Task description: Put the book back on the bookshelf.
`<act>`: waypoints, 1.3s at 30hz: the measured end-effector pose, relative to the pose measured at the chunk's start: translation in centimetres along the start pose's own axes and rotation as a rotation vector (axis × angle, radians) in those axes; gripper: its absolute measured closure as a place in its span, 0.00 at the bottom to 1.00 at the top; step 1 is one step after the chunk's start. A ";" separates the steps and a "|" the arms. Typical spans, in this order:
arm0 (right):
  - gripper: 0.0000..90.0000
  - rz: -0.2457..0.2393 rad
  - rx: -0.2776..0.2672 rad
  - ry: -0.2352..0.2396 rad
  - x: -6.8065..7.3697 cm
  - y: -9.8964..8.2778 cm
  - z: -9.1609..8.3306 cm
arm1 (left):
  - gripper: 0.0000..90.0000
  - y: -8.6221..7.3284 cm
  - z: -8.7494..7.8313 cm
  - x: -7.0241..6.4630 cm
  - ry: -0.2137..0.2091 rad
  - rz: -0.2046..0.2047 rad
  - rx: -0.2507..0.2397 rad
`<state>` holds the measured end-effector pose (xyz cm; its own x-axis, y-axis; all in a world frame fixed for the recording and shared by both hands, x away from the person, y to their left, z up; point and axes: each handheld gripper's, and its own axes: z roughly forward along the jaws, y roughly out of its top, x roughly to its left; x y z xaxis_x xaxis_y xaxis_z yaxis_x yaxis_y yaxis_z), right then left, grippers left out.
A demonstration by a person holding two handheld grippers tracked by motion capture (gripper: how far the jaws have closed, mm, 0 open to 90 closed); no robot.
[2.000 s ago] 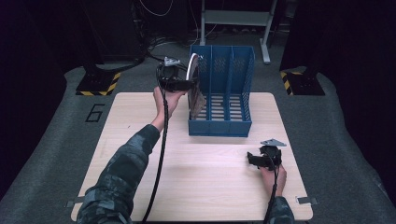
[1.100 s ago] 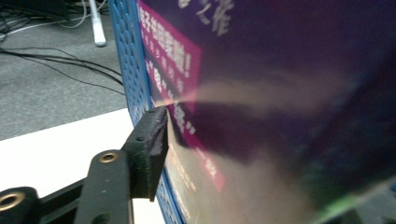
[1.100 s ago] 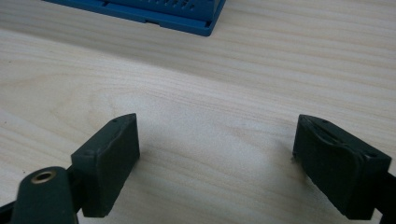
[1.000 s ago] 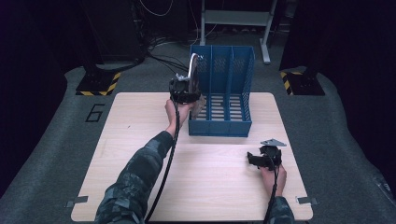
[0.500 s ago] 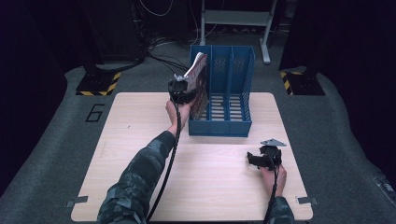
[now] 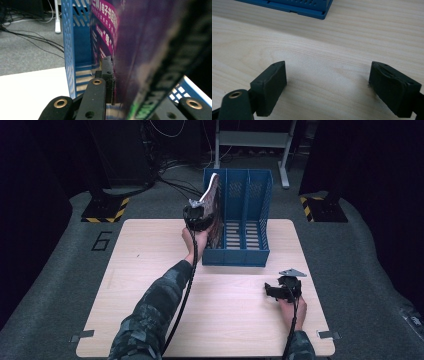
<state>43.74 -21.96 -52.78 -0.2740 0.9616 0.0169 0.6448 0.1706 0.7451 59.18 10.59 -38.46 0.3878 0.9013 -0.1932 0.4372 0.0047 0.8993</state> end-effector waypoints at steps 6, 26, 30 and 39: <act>0.16 0.000 0.000 0.000 0.0 0.0 0.0 | 0.93 0.2 0.6 -0.5 0.008 0.030 -0.038; 0.16 0.000 -0.002 -0.001 0.0 0.0 0.0 | 0.93 -1.1 2.5 -0.6 0.090 -0.019 -0.085; 0.16 0.000 -0.002 -0.001 0.0 0.0 0.0 | 0.93 -1.1 2.6 -0.4 0.103 -0.046 -0.085; 0.16 0.000 -0.002 -0.001 0.0 0.0 0.0 | 0.93 -0.6 3.0 0.0 0.082 -0.083 -0.044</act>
<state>43.75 -21.94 -52.78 -0.2732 0.9618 0.0157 0.6436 0.1706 0.7461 61.36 9.26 -40.18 0.2830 0.9295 -0.2367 0.4284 0.0983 0.8982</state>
